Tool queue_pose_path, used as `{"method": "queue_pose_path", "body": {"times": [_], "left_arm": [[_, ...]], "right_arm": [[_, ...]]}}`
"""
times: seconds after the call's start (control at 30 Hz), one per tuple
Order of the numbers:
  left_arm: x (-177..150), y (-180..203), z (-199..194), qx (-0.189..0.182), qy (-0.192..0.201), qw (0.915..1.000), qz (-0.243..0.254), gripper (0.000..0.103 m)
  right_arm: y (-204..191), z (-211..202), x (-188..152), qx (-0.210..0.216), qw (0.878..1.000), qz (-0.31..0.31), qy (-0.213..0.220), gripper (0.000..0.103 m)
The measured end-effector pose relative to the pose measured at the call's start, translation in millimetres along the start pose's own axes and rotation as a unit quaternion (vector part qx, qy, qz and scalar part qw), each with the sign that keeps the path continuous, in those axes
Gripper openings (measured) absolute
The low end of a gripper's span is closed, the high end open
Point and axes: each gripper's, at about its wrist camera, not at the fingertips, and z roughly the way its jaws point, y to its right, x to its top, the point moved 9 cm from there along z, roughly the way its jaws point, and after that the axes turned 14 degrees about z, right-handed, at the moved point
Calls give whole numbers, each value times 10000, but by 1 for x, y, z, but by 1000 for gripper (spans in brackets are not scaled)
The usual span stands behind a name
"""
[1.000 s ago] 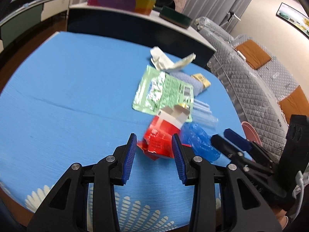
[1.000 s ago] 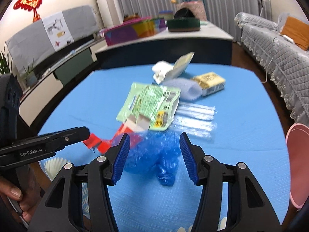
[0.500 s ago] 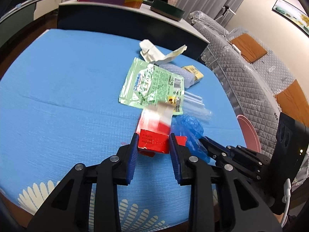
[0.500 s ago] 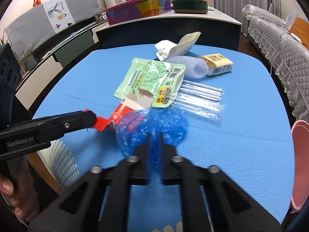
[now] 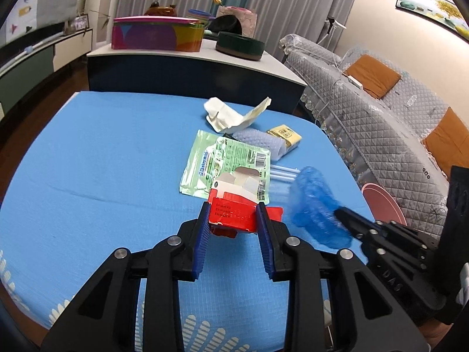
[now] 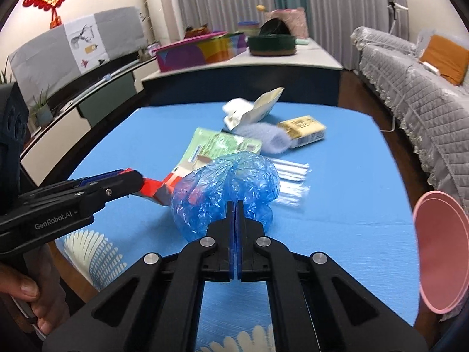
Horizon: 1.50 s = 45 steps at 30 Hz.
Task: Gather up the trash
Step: 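Grasp the red-and-white packet with the left tool while the right tool grasps the blue plastic bag, then carry the packet and blue bag over the pink basin and open both tools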
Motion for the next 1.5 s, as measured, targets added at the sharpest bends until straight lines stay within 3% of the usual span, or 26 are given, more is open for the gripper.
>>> {"method": "queue_pose_path", "body": {"times": [0.83, 1.5], "left_arm": [[23, 34, 4, 118, 328, 9988, 355, 31], [37, 103, 13, -172, 452, 9956, 802, 31]], "right_arm": [[70, -37, 25, -582, 9939, 660, 668, 1], [134, -79, 38, -1073, 9826, 1011, 1130, 1]]}}
